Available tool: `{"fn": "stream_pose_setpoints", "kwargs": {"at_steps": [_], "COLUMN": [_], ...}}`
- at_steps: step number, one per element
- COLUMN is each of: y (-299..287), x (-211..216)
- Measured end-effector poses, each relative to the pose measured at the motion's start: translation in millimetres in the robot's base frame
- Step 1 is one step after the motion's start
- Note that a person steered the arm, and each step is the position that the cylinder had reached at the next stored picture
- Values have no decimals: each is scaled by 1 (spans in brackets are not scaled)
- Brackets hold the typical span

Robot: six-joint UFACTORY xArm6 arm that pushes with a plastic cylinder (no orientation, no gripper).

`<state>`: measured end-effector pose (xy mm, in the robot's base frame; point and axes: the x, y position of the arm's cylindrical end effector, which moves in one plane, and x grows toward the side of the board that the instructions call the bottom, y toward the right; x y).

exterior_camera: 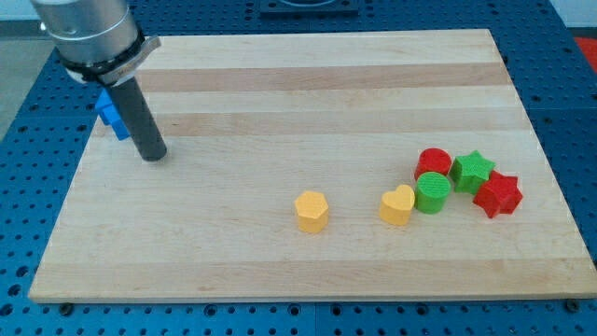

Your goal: Slide blue cube along with the blue triangle to the top left

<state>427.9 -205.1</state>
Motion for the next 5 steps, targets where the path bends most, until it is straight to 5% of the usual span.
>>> {"fn": "stream_pose_setpoints", "kwargs": {"at_steps": [5], "y": [-71], "x": [-37]}}
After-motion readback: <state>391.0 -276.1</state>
